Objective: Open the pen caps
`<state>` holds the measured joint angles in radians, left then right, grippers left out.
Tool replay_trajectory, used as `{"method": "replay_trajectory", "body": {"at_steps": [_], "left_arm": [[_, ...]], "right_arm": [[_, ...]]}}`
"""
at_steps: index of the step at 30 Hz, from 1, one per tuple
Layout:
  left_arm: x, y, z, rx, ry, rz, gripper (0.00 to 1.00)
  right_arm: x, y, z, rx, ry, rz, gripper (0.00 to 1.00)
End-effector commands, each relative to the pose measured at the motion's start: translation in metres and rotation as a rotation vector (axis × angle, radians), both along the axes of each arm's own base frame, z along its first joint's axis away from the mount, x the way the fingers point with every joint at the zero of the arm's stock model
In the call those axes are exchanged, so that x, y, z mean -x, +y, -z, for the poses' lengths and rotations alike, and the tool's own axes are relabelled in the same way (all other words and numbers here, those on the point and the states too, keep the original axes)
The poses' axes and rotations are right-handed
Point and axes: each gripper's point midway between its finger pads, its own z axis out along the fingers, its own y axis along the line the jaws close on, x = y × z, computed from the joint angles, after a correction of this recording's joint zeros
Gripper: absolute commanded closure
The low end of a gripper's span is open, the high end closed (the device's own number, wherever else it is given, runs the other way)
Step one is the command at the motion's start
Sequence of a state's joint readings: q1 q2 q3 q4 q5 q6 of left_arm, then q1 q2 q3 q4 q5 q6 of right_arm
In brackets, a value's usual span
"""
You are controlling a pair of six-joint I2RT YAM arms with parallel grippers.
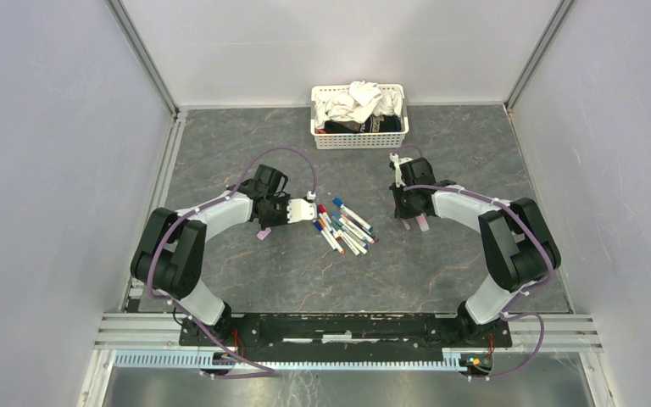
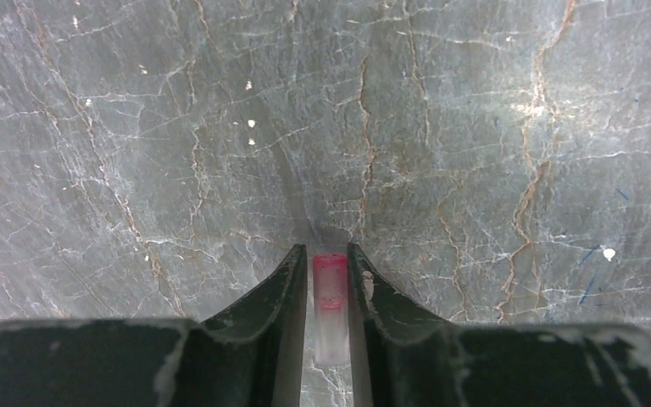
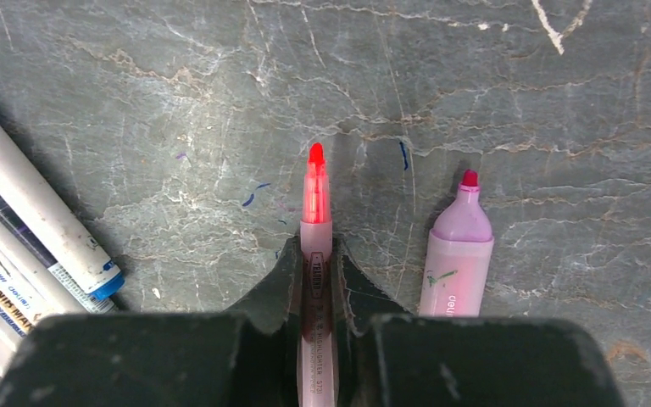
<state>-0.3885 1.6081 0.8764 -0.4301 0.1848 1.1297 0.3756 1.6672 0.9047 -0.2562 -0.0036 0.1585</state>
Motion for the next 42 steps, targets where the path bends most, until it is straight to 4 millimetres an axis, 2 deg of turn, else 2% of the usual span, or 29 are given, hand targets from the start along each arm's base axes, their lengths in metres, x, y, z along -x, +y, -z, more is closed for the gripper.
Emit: {"method": "replay_trajectory", "body": {"at_steps": [1,5,9,10,15,17,24,30,32,34,39,42], "left_arm": [[-0.008,-0.004,-0.007,0.031,-0.024,-0.044,0.67],[-0.006,-0.009,-0.019,0.063,-0.014,-0.041,0.50],[-0.007,-0.019,-0.041,0.126,-0.001,-0.055,0.24],[-0.008,-0.022,-0.049,0.143,-0.005,-0.061,0.20],[-0.014,-0.034,-0.099,0.233,-0.014,-0.111,0.12],[-0.012,-0.040,-0.120,0.278,-0.004,-0.113,0.01],[-0.002,-0.050,-0.179,0.388,-0.024,-0.128,0.00],[-0.003,-0.049,-0.224,0.450,-0.101,-0.177,0.00],[-0.002,-0.048,-0.234,0.463,-0.122,-0.184,0.00],[-0.001,-0.045,-0.239,0.470,-0.141,-0.198,0.00],[0.001,-0.040,-0.234,0.464,-0.118,-0.239,0.00],[0.003,-0.036,-0.223,0.455,-0.080,-0.266,0.00]], "right_arm": [[0.000,-0.022,0.000,0.080,-0.024,0.057,0.89],[0.003,-0.028,0.000,0.101,-0.032,0.070,0.85],[0.003,-0.033,-0.004,0.111,-0.044,0.085,0.81],[0.002,-0.035,-0.006,0.118,-0.050,0.091,0.78],[0.001,-0.040,-0.010,0.133,-0.058,0.098,0.72],[0.000,-0.042,-0.013,0.135,-0.070,0.107,0.69],[-0.004,-0.049,-0.027,0.164,-0.109,0.132,0.70],[-0.019,-0.016,-0.064,0.065,-0.200,0.072,0.63],[-0.023,0.004,-0.076,0.028,-0.235,0.016,0.60],[-0.023,0.035,-0.084,-0.027,-0.251,-0.086,0.55],[-0.015,0.103,-0.074,-0.056,-0.210,-0.327,0.53],[-0.012,0.123,-0.062,-0.056,-0.186,-0.389,0.53]]}}
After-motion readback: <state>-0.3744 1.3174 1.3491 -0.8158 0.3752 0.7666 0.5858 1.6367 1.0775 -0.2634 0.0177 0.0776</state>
